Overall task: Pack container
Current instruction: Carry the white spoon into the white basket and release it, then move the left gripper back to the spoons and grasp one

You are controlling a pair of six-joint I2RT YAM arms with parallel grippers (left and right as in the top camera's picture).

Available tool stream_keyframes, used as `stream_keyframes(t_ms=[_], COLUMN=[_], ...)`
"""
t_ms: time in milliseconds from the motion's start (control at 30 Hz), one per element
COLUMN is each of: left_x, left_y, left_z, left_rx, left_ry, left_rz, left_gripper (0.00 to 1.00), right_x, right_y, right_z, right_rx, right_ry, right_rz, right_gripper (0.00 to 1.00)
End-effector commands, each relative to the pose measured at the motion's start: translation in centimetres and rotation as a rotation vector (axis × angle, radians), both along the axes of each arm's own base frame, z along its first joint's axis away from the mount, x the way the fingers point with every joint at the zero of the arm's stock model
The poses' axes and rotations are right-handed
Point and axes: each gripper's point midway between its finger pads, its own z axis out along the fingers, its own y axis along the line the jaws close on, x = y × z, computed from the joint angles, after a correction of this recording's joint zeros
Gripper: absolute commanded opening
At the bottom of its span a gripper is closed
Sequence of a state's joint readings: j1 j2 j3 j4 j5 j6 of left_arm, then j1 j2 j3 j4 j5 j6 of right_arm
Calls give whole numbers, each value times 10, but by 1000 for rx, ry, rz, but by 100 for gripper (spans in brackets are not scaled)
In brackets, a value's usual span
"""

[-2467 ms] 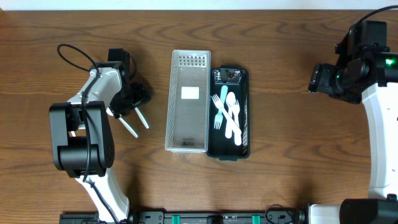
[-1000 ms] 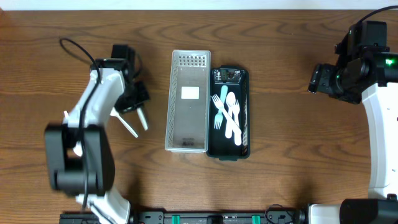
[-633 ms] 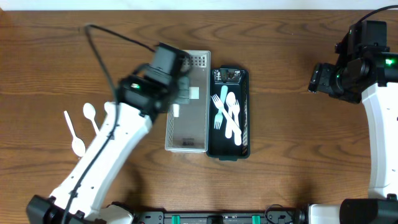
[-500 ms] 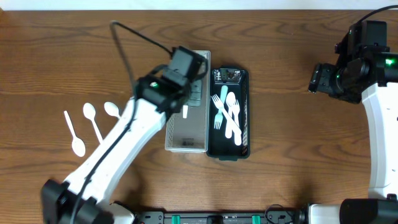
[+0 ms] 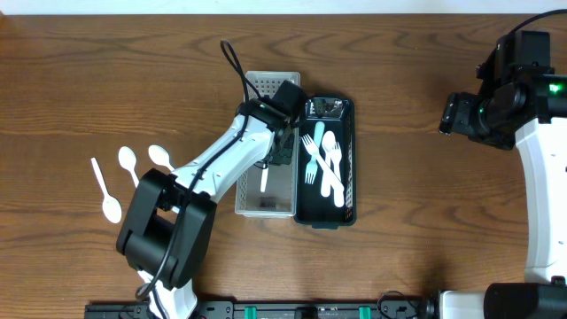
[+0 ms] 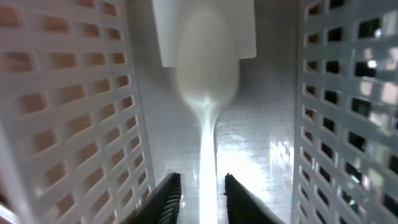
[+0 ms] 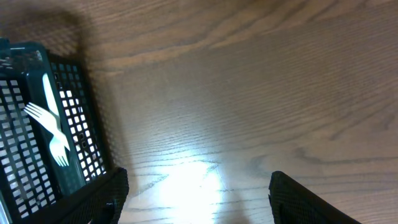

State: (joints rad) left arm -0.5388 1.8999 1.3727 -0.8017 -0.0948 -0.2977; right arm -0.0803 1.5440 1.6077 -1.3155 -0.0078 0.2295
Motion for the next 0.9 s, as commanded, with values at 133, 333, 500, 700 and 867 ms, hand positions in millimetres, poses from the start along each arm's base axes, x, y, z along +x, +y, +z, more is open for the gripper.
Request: stream_keyframes(t_ms=[133, 333, 500, 700, 867], left_x=[15, 0, -19, -25, -16], left_y=[9, 55, 140, 199, 214], left_z=[85, 168, 197, 164, 108], left_rx=[-11, -69, -85, -175, -247], left_ry=[-210, -375, -411, -284, -127], left_rz=[-39, 60, 368, 643, 765], left_gripper=[70, 84, 93, 93, 93], right_x=[-1, 0, 0, 0, -1], right_y=[-1, -1, -2, -1, -1], right_z=[-2, -2, -2, -2, -2], right_rx=[0, -3, -6, -5, -5], right_ry=[5, 4, 3, 3, 6], right_rz=[5, 13, 23, 23, 24], right_gripper=[75, 75, 76, 77, 77])
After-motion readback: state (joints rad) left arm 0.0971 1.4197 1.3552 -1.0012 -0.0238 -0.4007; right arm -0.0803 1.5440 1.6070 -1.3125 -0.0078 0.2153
